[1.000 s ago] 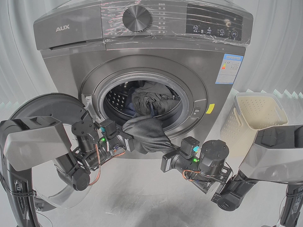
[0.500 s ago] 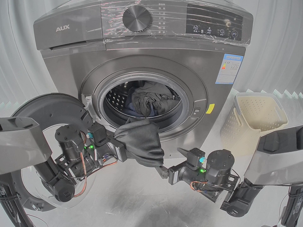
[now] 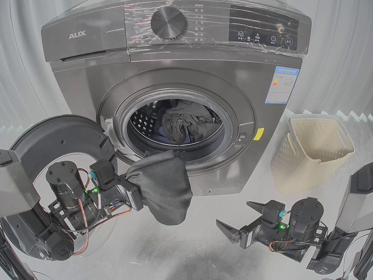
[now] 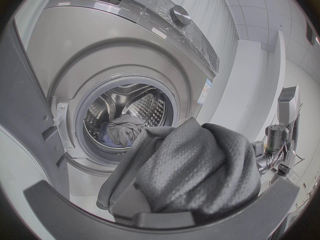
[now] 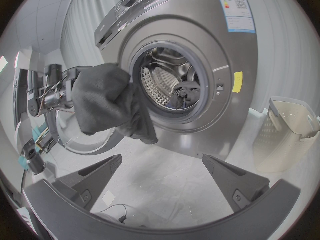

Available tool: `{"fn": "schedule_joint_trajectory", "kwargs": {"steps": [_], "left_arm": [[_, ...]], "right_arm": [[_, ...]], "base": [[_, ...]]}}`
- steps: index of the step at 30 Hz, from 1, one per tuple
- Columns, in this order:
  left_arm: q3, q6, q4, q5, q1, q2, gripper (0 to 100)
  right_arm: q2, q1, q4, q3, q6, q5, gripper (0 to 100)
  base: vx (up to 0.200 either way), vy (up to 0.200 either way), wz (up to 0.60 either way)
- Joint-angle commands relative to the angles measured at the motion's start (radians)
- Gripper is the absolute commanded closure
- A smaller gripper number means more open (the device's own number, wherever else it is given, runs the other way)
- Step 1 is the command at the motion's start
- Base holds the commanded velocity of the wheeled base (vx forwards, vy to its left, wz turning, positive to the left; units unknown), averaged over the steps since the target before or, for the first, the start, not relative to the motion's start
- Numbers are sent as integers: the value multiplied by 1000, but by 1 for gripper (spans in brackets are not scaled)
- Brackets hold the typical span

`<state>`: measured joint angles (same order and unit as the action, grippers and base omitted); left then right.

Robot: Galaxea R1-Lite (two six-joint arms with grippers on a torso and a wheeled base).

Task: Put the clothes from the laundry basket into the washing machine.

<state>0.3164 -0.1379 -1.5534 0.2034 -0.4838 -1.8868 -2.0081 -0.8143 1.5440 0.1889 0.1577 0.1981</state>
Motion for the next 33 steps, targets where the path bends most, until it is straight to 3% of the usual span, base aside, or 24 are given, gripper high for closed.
{"fn": "schedule_joint_trajectory", "kwargs": {"steps": [1, 7, 13, 25, 33], "left_arm": [[-36, 1, -1, -13, 5, 32, 100], [-34, 20, 1, -73, 4, 21, 100], [-39, 21, 1, -79, -6, -2, 100], [-36, 23, 1, -82, -12, -6, 100], [-36, 24, 1, -87, -30, -20, 100]], "right_arm": [[40, 63, 1, -2, 3, 18, 0], [37, 185, -1, 6, -1, 3, 0], [34, 181, -1, 7, 5, -8, 0], [35, 162, -1, 4, 5, -8, 0], [38, 156, -1, 3, 5, -8, 0]], "base": [[0, 0, 0], [0, 0, 0], [0, 0, 0], [200, 0, 0], [0, 0, 0]]}}
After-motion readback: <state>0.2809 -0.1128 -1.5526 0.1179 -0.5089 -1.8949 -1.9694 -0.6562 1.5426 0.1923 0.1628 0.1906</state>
